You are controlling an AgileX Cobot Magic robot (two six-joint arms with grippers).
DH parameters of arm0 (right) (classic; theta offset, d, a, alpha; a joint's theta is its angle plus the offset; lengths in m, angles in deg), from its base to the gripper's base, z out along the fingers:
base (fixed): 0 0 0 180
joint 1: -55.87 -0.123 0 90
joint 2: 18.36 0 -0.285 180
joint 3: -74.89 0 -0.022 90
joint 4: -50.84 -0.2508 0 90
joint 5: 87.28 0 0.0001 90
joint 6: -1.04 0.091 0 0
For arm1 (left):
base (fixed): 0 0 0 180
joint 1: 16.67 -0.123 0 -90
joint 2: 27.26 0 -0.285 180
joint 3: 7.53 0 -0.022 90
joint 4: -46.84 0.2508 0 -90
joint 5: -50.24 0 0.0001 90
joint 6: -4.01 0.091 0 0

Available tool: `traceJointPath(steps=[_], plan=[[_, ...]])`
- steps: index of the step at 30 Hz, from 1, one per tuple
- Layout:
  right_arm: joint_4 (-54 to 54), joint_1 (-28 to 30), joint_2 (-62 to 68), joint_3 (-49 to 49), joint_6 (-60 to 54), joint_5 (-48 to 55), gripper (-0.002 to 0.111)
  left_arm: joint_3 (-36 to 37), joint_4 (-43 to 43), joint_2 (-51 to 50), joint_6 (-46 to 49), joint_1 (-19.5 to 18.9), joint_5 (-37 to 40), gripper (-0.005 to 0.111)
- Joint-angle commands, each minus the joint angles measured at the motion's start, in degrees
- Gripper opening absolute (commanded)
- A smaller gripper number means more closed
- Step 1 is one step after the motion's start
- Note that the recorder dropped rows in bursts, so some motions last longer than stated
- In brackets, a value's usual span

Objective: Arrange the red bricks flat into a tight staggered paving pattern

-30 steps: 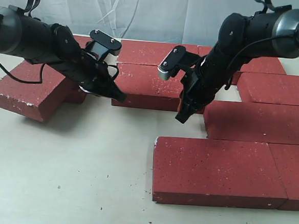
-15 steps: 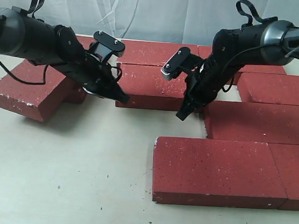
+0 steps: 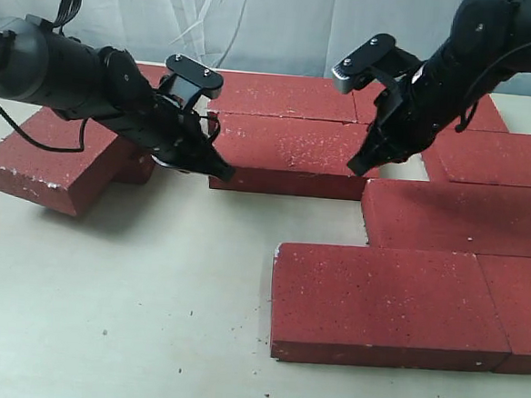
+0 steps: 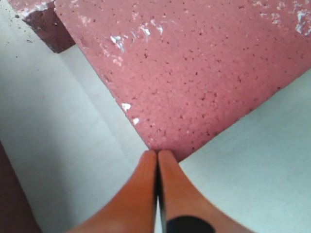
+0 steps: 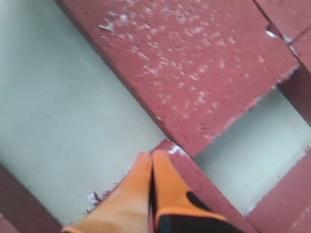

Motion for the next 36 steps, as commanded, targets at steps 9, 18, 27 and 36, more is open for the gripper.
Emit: traceJointPath(steps=[9,18,27,36], plan=[[-5.51,8.1,-1.54,-0.4,-0.21,-1.01,-0.001,-0.41,-2.82,-0.26,0.04,2.77,-2.39,0.0],[-5.56,8.36,-1.54,-0.4,-0.37,-1.43,-0.001,-0.55,-4.82,-0.26,0.04,4.91,-6.0,0.0],[-5.65,8.36,-1.54,-0.4,-0.37,-2.25,-0.001,-0.67,-3.0,0.1,0.04,4.93,-5.78,0.0],[-6.21,8.36,-1.54,-0.4,-0.37,-2.64,-0.001,-0.67,1.57,7.08,-0.6,1.25,-3.2,0.0]])
